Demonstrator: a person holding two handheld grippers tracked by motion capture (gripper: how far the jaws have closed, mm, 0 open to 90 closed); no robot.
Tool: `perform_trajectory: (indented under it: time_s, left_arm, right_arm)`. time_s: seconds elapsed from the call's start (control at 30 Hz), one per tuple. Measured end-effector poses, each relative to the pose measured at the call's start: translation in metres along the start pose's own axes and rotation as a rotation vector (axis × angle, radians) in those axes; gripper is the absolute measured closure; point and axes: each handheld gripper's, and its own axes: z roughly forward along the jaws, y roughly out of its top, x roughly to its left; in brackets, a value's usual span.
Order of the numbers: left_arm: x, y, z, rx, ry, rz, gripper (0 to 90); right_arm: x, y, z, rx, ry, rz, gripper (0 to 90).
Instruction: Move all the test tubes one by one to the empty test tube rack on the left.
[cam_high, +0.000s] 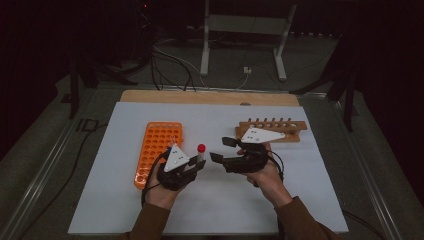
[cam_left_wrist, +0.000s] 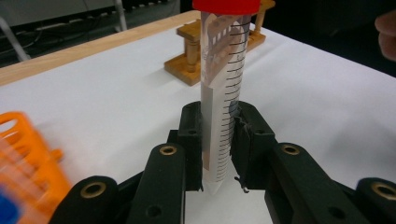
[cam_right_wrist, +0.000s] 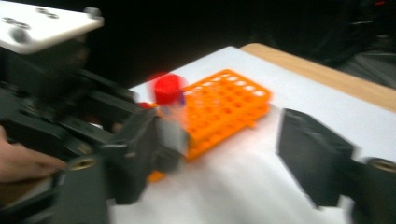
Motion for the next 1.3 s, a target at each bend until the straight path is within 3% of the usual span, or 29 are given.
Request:
perform_trajectory:
  time_s: [0.03, 0.17, 0.33, 0.47, 0.9, 1.3]
  left_arm:
    - [0.002, -0.002, -0.004, -0.005, 0.001, 0.000, 75.5]
    - [0.010, -0.011, -0.019, -0.013, 0.014, -0.008, 75.4]
    - [0.015, -0.024, -0.037, -0.018, 0.036, 0.002, 75.4]
    - [0.019, -0.037, -0.046, -0.031, 0.058, 0.000, 75.4]
    - [0.022, -0.055, -0.045, -0.006, 0.144, 0.034, 75.5]
    - [0.028, -0.070, -0.036, 0.100, 0.166, -0.020, 75.5]
  right_arm:
    - [-0.001, -0.002, -0.003, -0.004, -0.020, 0.000, 21.2]
    - [-0.008, -0.011, -0.013, 0.003, -0.100, 0.000, 14.9]
    - [-0.017, -0.025, -0.023, 0.003, -0.158, 0.029, 2.1]
    - [-0.022, -0.031, -0.031, -0.018, -0.185, 0.057, 0.1]
    - [-0.023, -0.040, -0.042, -0.047, -0.216, 0.046, 0.1]
    - [-0.027, -0.047, -0.050, -0.044, -0.226, 0.063, 0.2]
